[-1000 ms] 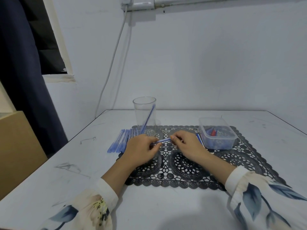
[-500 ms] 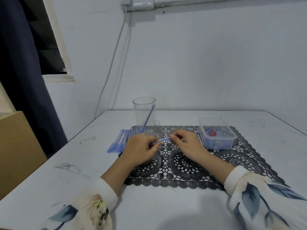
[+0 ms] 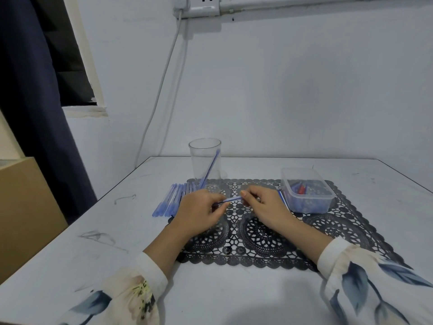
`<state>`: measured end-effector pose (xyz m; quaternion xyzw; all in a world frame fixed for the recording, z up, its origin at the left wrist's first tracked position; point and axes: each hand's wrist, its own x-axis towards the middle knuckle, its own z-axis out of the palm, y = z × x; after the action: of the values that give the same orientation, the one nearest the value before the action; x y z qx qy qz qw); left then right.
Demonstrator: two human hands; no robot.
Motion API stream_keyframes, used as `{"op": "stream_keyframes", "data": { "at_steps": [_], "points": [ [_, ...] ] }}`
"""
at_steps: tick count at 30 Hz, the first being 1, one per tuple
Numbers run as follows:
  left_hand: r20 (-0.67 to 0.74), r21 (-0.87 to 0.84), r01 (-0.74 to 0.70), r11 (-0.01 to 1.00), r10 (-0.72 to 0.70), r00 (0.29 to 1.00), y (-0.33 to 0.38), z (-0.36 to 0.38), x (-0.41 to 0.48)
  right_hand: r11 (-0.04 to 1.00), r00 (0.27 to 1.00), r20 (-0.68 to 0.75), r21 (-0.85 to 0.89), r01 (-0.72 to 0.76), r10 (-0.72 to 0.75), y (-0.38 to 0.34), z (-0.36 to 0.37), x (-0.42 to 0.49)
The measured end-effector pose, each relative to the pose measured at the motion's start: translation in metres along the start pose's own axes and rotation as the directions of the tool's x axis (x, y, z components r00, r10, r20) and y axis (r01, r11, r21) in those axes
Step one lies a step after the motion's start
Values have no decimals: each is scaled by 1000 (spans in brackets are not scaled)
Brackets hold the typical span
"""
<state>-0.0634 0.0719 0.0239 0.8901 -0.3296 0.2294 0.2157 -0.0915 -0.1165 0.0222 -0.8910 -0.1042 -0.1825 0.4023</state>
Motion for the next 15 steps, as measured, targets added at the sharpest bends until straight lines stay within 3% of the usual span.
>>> {"op": "stream_keyframes", "data": {
  "at_steps": [5, 11, 15],
  "points": [
    [-8, 3, 20, 1000, -20, 1000, -1, 0, 0, 998, 1000, 17, 53, 19, -19, 0, 1, -1],
    [-21, -6, -26, 1000, 26, 999, -3, 1, 0, 997, 998, 1, -42, 58, -58, -2, -1, -1],
    [-29, -29, -17, 999, 16, 999, -5, 1, 0, 996, 998, -9, 59, 66, -66, 0, 1, -2]
  ]
}}
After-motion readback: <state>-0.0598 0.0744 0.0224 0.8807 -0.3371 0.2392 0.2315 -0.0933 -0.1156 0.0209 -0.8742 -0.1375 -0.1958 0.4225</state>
